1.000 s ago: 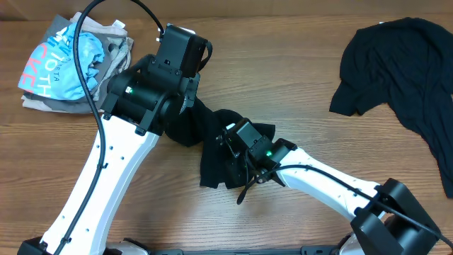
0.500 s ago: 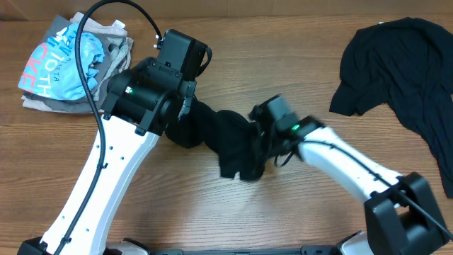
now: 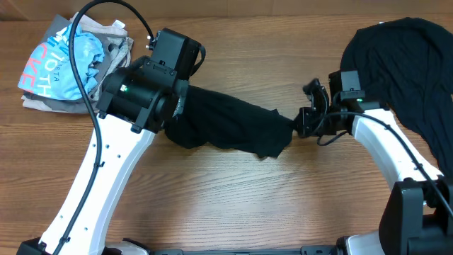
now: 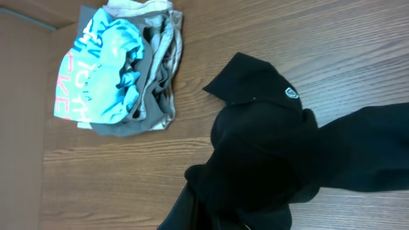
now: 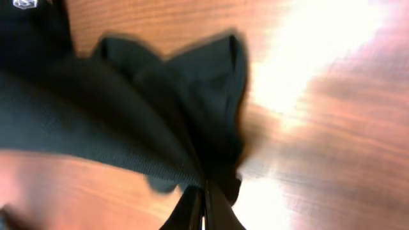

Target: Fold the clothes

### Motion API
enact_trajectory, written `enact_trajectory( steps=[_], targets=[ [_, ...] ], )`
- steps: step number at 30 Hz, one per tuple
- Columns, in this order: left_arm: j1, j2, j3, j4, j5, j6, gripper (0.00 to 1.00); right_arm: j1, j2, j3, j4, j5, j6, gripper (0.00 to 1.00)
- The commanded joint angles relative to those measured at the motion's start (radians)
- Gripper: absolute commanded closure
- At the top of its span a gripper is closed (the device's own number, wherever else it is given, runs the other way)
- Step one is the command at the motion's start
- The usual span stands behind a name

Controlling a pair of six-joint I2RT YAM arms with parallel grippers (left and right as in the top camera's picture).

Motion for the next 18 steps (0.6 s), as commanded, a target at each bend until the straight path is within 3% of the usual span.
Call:
enact_trajectory(
  steps=[1, 6, 18],
  targets=[
    [0.031, -0.016, 0.025, -0.003, -0.035, -0.047, 0.96, 0.000, -0.067, 0.123, -0.123, -0.066, -0.042, 0.96],
    [0.069, -0.039, 0.026, -0.035, -0.055, -0.098, 0.96, -0.026, -0.202, 0.288, -0.362, 0.001, 0.020, 0.96],
    [0.073, -0.246, 0.026, -0.059, -0.023, -0.112, 0.96, -0.070, -0.533, 0.342, -0.586, 0.025, 0.046, 0.96]
  ],
)
